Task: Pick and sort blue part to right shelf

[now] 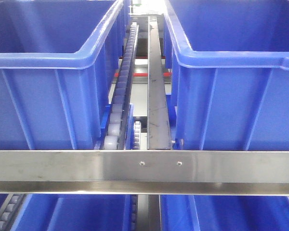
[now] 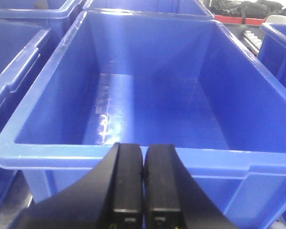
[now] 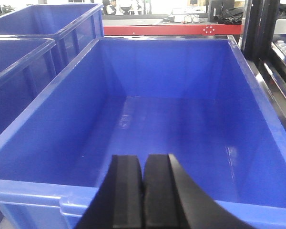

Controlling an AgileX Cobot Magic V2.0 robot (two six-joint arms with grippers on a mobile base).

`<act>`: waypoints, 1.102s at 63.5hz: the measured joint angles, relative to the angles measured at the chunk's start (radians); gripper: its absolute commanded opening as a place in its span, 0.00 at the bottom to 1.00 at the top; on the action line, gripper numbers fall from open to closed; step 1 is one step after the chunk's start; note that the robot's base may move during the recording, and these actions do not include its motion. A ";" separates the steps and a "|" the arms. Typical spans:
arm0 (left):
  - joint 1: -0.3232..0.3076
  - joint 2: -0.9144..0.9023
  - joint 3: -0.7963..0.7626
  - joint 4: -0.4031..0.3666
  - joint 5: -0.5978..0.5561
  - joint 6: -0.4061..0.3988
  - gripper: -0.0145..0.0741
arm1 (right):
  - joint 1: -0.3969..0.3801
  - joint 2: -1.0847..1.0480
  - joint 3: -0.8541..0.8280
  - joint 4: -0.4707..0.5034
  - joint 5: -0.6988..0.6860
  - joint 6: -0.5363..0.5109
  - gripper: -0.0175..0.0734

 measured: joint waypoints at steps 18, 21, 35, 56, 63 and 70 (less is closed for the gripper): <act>0.000 0.000 0.000 0.000 0.000 -0.002 0.32 | 0.000 -0.004 0.009 0.000 0.001 0.000 0.25; 0.000 0.000 0.000 0.000 0.000 -0.002 0.32 | 0.000 -0.013 0.019 0.000 0.001 0.000 0.25; 0.000 0.000 0.000 0.000 0.000 -0.002 0.32 | -0.058 -0.161 0.110 0.000 0.001 0.000 0.25; 0.000 0.000 0.000 0.000 0.000 -0.002 0.32 | -0.098 -0.353 0.315 0.000 -0.049 0.000 0.25; 0.000 0.000 0.000 0.000 0.000 -0.002 0.32 | -0.098 -0.357 0.319 0.000 -0.049 0.000 0.25; 0.000 0.000 0.000 0.000 0.000 -0.002 0.32 | -0.098 -0.357 0.319 0.000 -0.049 0.000 0.25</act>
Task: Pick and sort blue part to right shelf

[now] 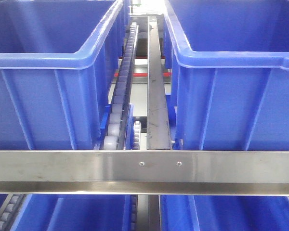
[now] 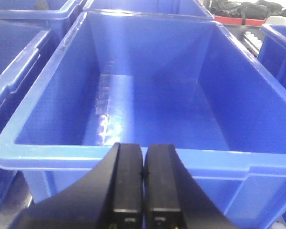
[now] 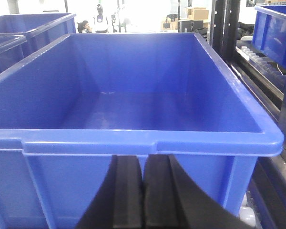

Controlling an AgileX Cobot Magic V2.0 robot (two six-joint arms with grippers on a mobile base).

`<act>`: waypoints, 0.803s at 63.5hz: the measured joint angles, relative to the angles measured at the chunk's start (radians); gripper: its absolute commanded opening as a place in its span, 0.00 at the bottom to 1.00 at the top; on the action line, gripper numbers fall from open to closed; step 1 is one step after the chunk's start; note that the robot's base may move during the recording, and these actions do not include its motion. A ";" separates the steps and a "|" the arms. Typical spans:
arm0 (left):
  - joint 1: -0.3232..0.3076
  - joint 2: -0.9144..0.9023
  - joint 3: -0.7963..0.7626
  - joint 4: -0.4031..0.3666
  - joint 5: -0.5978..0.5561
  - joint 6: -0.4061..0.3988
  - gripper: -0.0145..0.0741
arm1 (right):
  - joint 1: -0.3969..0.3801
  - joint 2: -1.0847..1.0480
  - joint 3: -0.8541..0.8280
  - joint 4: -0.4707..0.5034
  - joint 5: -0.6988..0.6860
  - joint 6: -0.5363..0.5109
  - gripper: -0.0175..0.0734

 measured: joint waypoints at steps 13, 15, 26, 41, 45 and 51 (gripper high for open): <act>0.000 0.000 0.000 0.000 0.000 0.000 0.32 | 0.000 0.000 0.000 0.000 -0.002 0.000 0.25; 0.000 0.000 0.000 0.000 0.000 0.000 0.32 | 0.000 0.000 0.000 0.000 -0.002 0.000 0.25; 0.000 0.000 0.000 0.000 0.000 0.000 0.32 | 0.000 0.000 0.000 0.000 -0.002 0.000 0.25; 0.000 0.000 0.005 -0.006 0.000 0.000 0.32 | 0.000 0.000 0.000 0.000 -0.002 0.000 0.25; 0.002 -0.009 0.015 0.016 -0.005 0.000 0.32 | 0.000 0.000 0.000 0.000 -0.002 0.000 0.25; 0.014 -0.051 0.046 0.127 -0.038 -0.014 0.32 | 0.000 0.000 0.000 0.000 -0.002 0.000 0.25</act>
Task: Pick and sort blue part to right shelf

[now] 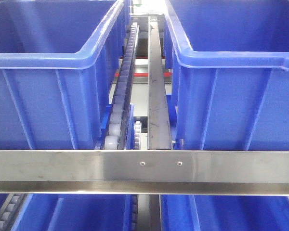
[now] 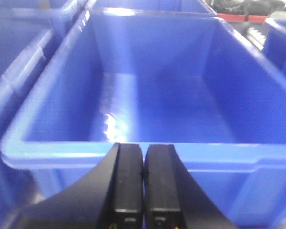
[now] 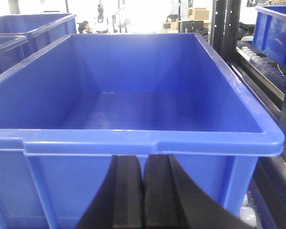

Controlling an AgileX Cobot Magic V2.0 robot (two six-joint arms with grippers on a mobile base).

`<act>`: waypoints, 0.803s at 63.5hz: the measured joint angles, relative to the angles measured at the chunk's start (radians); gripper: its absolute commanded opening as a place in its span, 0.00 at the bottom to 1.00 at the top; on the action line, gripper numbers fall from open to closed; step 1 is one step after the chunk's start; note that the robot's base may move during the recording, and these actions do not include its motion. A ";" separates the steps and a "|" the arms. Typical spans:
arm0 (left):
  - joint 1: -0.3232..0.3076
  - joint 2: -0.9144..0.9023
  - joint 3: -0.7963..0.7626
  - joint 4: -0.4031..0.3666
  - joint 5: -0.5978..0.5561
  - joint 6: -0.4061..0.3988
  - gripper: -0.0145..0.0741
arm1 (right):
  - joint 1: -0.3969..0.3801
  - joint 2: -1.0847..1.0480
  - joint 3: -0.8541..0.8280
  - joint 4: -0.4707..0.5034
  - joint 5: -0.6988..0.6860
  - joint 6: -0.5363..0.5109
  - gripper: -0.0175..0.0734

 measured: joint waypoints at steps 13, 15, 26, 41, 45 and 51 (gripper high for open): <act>0.038 -0.167 0.088 0.096 -0.036 -0.130 0.32 | 0.000 0.000 0.000 0.000 0.000 0.000 0.25; 0.038 -0.190 0.104 0.098 -0.036 -0.133 0.32 | 0.000 0.000 0.000 0.000 0.000 0.000 0.25; 0.039 -0.263 0.191 0.098 -0.038 -0.138 0.32 | 0.000 0.000 0.000 0.000 0.000 0.000 0.25; 0.035 -0.265 0.243 0.051 -0.049 -0.117 0.32 | 0.000 0.000 0.000 0.000 0.000 0.000 0.25; 0.031 -0.265 0.243 0.050 -0.055 -0.106 0.32 | 0.000 0.000 0.001 0.000 0.000 0.000 0.25; 0.025 -0.265 0.243 0.049 -0.057 -0.099 0.32 | 0.000 0.000 0.001 0.000 0.000 0.000 0.25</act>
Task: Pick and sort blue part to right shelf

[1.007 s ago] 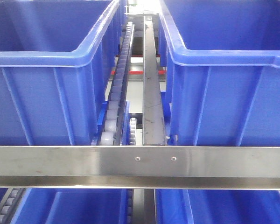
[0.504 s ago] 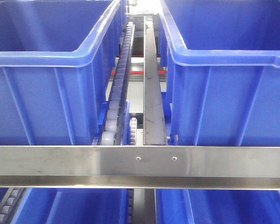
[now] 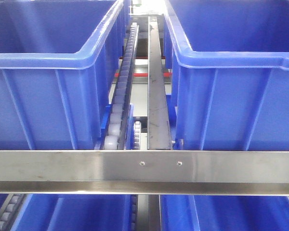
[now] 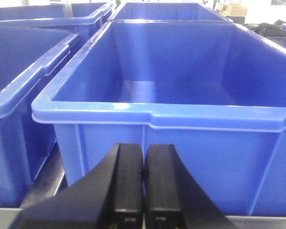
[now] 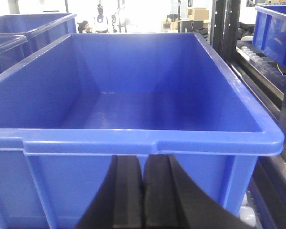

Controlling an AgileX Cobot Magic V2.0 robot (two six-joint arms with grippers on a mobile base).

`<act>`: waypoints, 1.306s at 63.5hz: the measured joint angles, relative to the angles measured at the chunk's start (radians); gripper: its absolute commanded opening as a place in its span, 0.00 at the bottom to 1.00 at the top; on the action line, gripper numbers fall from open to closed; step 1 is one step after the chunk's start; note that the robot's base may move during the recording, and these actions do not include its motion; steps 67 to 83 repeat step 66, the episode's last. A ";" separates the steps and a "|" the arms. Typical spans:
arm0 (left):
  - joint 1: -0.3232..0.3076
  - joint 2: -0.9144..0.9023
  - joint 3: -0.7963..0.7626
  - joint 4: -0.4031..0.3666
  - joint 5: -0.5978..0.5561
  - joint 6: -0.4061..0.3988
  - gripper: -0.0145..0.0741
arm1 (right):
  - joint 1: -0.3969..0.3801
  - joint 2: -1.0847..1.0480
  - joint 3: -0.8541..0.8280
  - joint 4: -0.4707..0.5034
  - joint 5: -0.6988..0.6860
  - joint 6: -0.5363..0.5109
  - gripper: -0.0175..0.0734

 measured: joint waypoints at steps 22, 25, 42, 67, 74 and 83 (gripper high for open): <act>0.000 0.000 0.000 -0.002 -0.001 0.002 0.32 | 0.000 0.000 0.000 0.000 0.000 0.000 0.25; 0.000 0.000 0.000 -0.002 -0.001 0.002 0.32 | 0.000 0.000 0.000 0.000 0.000 0.000 0.25; 0.000 0.000 0.000 -0.002 -0.001 0.004 0.32 | 0.000 0.000 0.000 0.000 0.000 0.000 0.25; 0.000 0.000 0.000 -0.002 -0.001 0.004 0.32 | 0.000 0.000 0.000 0.000 0.000 0.000 0.25; 0.000 0.000 0.000 -0.002 -0.001 0.004 0.32 | 0.000 0.000 0.000 0.000 0.000 0.000 0.25; 0.000 0.000 0.000 -0.002 -0.001 0.004 0.32 | 0.000 0.000 0.000 0.000 0.000 0.000 0.25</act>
